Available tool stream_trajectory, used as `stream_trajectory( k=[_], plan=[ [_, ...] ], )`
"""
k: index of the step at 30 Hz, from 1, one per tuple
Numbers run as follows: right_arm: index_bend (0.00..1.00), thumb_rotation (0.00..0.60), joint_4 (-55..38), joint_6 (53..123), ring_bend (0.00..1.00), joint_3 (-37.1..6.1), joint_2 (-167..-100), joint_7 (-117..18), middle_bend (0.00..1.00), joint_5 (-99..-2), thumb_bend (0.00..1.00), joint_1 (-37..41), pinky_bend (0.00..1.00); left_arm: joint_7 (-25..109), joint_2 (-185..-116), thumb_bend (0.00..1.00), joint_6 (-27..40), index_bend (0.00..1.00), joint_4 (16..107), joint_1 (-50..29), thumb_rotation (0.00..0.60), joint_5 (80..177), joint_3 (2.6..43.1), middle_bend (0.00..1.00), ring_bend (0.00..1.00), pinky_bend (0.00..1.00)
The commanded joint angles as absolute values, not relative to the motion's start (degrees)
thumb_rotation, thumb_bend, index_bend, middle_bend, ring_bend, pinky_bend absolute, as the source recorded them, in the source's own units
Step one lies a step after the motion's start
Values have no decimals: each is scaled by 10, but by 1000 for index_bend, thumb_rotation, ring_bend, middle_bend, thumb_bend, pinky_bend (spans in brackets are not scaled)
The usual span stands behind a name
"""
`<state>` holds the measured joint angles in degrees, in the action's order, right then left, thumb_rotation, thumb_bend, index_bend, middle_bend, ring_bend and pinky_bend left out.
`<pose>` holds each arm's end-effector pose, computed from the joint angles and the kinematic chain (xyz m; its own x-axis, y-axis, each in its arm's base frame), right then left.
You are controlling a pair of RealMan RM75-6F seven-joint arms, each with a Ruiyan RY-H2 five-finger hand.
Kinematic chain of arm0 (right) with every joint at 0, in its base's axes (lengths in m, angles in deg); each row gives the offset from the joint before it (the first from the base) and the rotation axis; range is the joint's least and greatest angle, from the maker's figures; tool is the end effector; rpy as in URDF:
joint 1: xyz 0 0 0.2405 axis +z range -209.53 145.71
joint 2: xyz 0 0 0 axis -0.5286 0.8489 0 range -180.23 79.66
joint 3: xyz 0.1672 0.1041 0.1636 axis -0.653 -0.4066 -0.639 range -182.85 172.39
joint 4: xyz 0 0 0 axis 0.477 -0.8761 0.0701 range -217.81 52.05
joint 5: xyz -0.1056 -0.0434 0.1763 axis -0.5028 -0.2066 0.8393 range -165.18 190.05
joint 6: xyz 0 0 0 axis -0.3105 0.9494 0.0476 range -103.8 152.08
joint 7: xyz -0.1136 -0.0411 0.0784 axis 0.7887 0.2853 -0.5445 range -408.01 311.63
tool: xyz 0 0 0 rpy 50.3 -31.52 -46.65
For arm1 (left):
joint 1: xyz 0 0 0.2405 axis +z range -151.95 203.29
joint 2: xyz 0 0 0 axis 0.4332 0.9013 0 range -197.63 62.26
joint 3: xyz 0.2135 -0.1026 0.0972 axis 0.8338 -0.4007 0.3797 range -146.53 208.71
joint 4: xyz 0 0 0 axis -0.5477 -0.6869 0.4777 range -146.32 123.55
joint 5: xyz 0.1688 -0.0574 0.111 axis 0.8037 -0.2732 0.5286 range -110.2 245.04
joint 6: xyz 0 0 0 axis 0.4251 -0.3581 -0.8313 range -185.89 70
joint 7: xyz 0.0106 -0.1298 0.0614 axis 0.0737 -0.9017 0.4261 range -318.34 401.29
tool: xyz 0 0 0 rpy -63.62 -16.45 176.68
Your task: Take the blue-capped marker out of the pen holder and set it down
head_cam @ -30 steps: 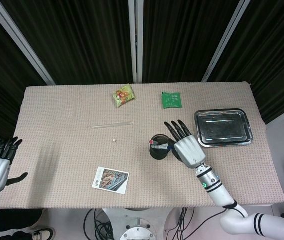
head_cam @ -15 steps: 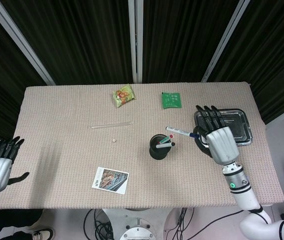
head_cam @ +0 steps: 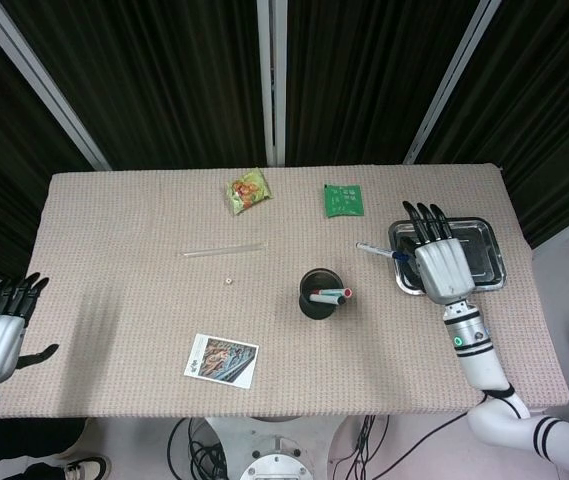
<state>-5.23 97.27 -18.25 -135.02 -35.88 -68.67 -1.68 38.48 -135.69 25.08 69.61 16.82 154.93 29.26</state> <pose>-0.2066 -0.3369 0.0671 0.4396 0.1321 0.8884 -0.8422 -0.2830 0.4589 -0.3309 0.2032 0.1490 0.4705 0.0152 0.8823 0.8799 -0.0833 -0.4678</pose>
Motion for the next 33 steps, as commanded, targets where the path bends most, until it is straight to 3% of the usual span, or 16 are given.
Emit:
stream_trajectory(
  k=[1, 3, 5, 6, 10, 18, 24, 33],
  plan=[
    [566, 600, -86, 954, 0, -180, -1385, -370, 18, -680, 314, 1, 0, 388, -1356, 124, 248, 48, 698, 167, 600, 1547, 292, 0, 0, 16],
    [220, 600, -86, 934, 0, -172, -1389, -368, 6, -675, 276, 6, 0, 391, -1355, 124, 245, 48, 701, 166, 600, 1544, 291, 0, 0, 16],
    [24, 600, -72, 918, 0, -164, -1380, -366, 0, -676, 206, 8, 0, 393, -1354, 123, 242, 48, 703, 165, 600, 1542, 291, 0, 0, 16],
    [0, 600, -59, 913, 0, -160, -1371, -366, 0, -678, 158, 8, 0, 394, -1354, 124, 240, 48, 704, 165, 600, 1541, 291, 0, 0, 16],
    [0, 600, -3, 910, 0, -149, -1330, -375, 0, -680, 47, -4, 0, 393, -1354, 124, 238, 48, 704, 164, 600, 1541, 290, 0, 0, 16],
    [0, 600, 96, 995, 0, -107, -1233, -411, 0, -725, 36, -78, 0, 390, -1355, 124, 244, 48, 704, 165, 600, 1547, 292, 0, 0, 16],
    [0, 600, 81, 1078, 0, -71, -1186, -437, 0, -735, 43, -159, 0, 395, -1352, 124, 253, 48, 713, 165, 600, 1555, 292, 0, 0, 16],
    [0, 600, 67, 1074, 0, -51, -1153, -415, 0, -649, 58, -231, 0, 398, -1349, 124, 266, 48, 717, 159, 600, 1570, 287, 0, 0, 16]
  ],
)
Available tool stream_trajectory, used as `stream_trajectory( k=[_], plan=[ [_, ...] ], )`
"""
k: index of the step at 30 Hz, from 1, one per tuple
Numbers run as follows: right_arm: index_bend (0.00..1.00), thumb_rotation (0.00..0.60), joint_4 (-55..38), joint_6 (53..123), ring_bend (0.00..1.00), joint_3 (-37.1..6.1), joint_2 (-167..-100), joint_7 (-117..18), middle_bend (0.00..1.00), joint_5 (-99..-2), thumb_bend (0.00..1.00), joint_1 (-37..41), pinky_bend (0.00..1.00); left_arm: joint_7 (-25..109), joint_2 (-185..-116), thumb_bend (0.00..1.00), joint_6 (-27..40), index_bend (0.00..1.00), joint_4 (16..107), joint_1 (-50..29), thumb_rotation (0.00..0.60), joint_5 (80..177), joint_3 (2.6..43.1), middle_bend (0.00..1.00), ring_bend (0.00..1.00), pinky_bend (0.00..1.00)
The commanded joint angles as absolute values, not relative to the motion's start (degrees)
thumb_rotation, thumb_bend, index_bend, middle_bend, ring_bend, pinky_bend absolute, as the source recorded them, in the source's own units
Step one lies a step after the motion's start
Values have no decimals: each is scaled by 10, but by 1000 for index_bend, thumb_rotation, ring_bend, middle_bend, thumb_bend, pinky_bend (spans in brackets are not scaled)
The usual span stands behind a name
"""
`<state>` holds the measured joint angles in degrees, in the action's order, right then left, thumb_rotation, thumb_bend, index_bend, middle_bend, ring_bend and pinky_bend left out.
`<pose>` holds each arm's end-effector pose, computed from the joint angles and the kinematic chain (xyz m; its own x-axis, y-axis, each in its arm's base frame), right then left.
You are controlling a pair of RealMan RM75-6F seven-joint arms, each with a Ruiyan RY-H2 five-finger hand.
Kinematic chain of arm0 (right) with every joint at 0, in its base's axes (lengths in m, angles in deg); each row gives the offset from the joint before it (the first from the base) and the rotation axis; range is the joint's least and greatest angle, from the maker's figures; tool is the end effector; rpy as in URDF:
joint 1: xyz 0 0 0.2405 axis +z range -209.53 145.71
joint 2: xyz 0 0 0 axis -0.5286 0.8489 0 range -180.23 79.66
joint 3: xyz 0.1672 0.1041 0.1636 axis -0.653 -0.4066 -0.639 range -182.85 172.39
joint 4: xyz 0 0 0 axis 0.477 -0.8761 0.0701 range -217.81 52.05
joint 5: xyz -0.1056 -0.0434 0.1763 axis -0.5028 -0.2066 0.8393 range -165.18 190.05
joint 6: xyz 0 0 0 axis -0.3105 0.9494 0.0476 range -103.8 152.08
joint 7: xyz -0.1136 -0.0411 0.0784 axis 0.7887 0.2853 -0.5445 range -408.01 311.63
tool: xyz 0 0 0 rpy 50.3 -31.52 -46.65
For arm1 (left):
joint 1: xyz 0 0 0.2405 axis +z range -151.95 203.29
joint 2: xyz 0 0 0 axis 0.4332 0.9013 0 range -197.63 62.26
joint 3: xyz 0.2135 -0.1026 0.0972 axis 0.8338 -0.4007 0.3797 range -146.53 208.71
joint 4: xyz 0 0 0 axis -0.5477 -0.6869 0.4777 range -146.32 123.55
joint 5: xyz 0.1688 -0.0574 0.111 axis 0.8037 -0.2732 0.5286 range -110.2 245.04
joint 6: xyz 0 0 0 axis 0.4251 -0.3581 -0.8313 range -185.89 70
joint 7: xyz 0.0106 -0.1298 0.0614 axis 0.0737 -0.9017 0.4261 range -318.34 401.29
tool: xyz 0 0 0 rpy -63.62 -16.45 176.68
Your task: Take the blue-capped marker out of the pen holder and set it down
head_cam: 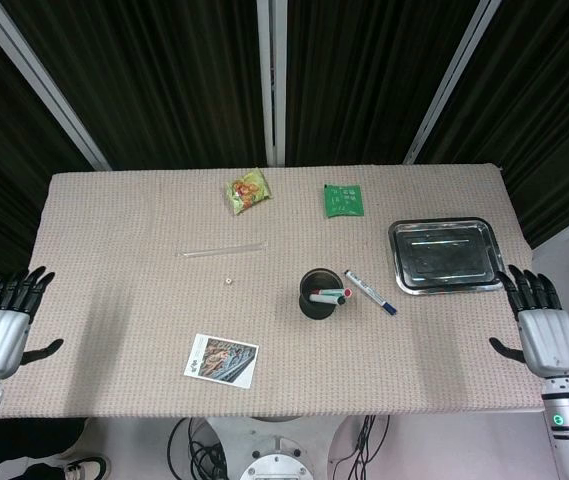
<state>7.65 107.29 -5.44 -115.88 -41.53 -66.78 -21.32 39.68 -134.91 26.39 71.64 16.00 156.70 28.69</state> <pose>-0.3175 -0.2031 0.1498 0.4998 -0.0432 0.8651 -0.8655 0.0138 0.5007 -0.3161 0.2085 0.1516 0.4695 -0.0224 0.8826 0.8741 -0.1292 -0.4682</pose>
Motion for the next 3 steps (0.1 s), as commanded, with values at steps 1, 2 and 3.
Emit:
stream_trajectory(
  k=[1, 2, 3],
  plan=[
    [0, 600, 63, 1076, 0, -53, -1155, -417, 0, -649, 58, -234, 0, 399, -1348, 124, 266, 48, 717, 159, 600, 1571, 287, 0, 0, 16],
    [0, 600, 59, 1077, 0, -54, -1158, -419, 0, -650, 58, -235, 0, 400, -1348, 125, 267, 48, 718, 159, 600, 1572, 288, 0, 0, 16],
    [0, 600, 56, 1079, 0, -55, -1161, -420, 0, -654, 59, -237, 0, 401, -1348, 125, 269, 48, 718, 160, 600, 1573, 288, 0, 0, 16]
  ],
)
